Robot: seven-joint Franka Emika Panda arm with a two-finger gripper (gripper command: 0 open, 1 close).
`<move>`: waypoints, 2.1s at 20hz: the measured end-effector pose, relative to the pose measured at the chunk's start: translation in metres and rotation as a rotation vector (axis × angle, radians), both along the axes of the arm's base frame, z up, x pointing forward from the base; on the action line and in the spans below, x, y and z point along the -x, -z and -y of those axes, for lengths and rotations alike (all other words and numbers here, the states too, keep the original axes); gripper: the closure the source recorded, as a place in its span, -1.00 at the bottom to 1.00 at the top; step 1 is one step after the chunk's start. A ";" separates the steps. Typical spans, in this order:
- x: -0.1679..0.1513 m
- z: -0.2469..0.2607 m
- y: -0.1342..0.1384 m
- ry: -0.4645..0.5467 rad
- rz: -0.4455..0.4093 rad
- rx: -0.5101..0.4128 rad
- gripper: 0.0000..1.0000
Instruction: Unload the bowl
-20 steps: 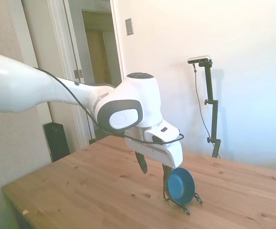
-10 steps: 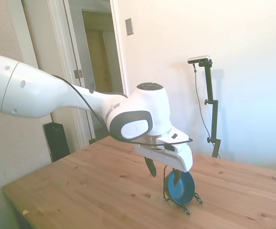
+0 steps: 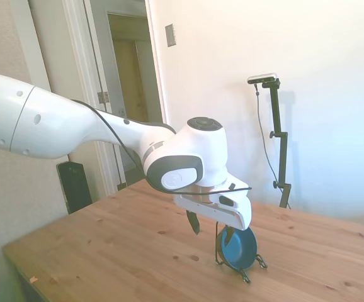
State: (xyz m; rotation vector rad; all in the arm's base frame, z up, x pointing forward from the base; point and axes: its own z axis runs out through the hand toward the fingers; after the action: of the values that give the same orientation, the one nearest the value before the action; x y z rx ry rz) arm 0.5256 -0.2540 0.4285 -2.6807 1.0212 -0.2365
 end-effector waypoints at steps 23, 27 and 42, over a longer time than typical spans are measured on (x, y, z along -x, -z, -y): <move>-0.005 0.009 0.016 -0.049 0.019 -0.048 1.00; -0.002 0.014 0.015 -0.042 0.027 -0.053 1.00; 0.024 0.026 -0.006 -0.017 0.082 -0.065 1.00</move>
State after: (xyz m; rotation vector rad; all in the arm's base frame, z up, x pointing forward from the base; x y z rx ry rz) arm 0.5013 -0.2801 0.4350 -2.5977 0.9652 -0.3014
